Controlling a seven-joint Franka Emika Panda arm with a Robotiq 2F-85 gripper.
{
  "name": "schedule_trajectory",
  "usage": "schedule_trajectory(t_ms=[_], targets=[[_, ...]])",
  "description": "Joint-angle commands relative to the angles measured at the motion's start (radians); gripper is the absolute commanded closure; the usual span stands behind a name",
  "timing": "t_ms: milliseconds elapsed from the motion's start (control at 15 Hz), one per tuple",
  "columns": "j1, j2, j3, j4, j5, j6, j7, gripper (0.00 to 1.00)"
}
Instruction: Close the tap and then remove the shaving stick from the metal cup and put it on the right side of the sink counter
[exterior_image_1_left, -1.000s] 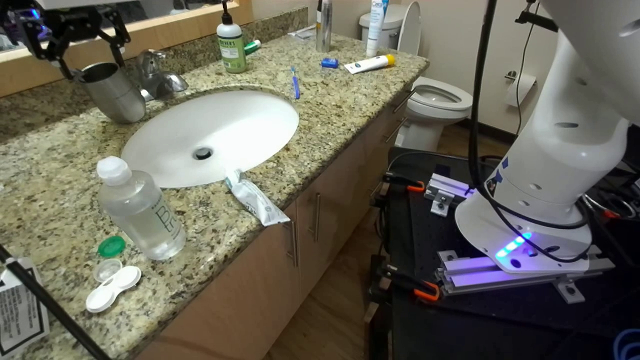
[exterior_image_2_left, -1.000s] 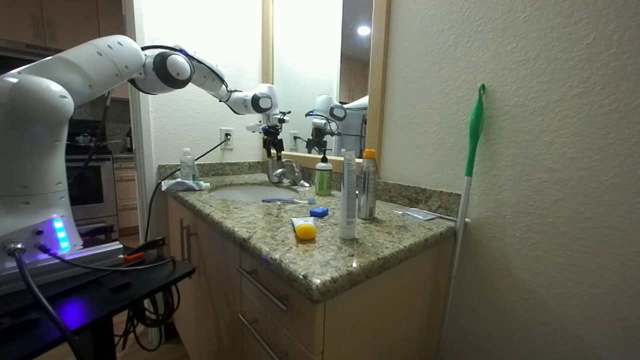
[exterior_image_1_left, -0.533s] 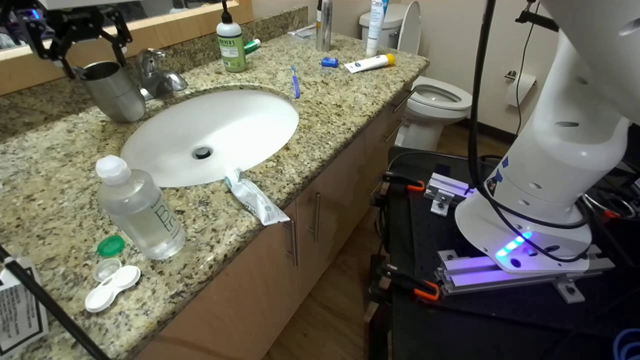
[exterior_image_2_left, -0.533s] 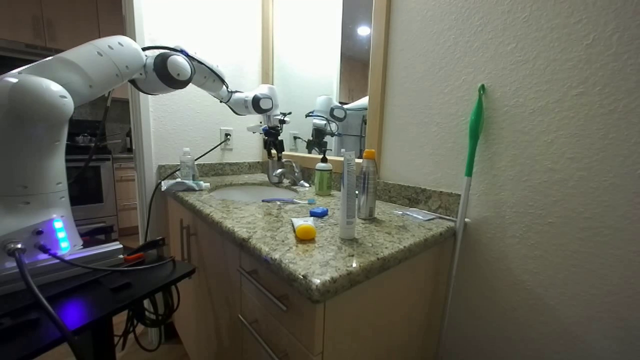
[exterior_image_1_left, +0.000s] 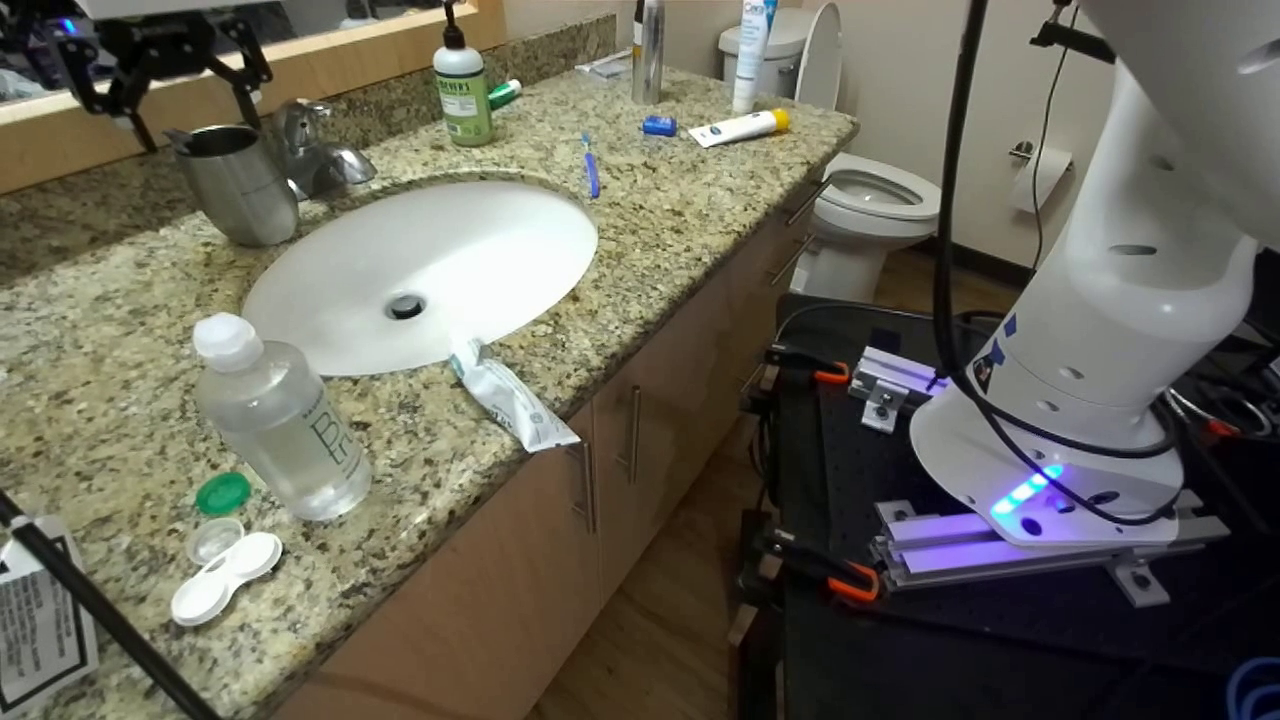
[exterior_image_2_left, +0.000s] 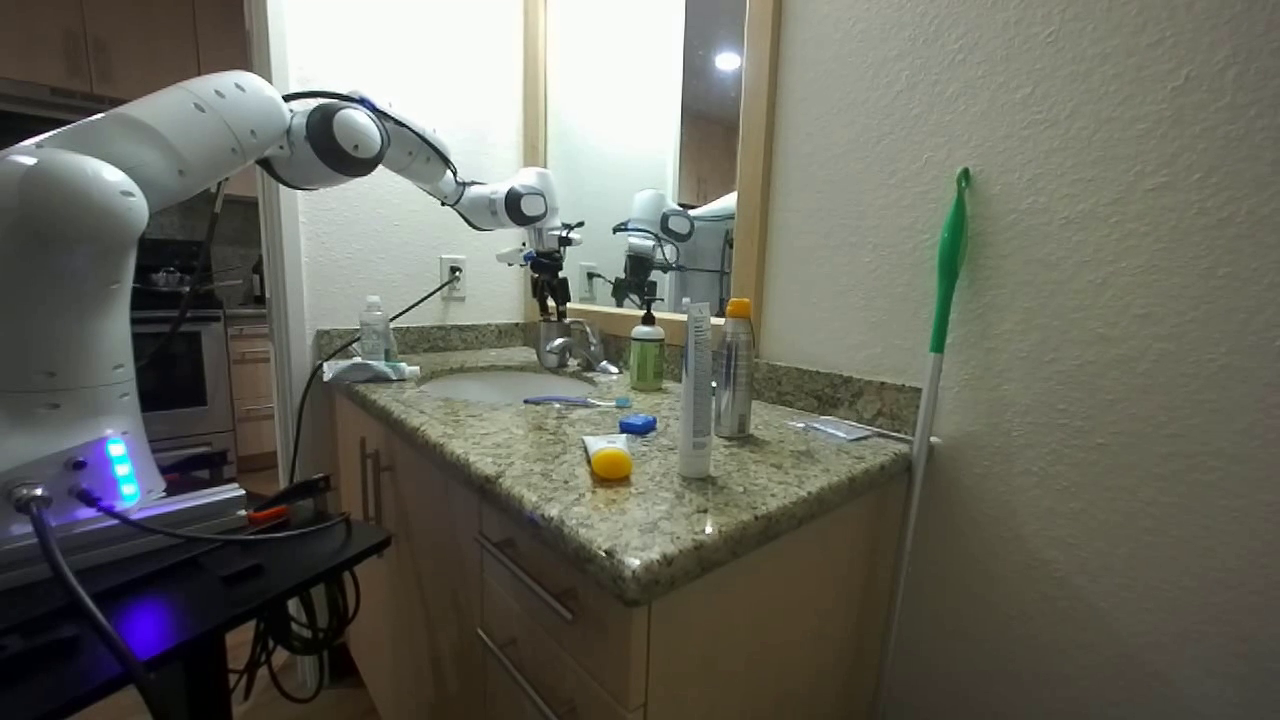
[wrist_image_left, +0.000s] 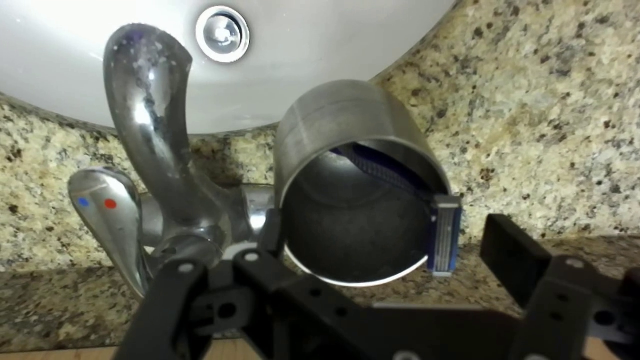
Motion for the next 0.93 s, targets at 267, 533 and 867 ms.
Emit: schedule_trajectory(t_ms=[267, 533, 867], targets=[[-0.012, -0.006, 0.033, -0.004, 0.015, 0.012, -0.017, 0.25], [-0.01, -0.013, 0.049, -0.014, 0.019, 0.033, -0.017, 0.48], [-0.01, -0.018, 0.048, -0.017, 0.016, 0.052, -0.009, 0.82]])
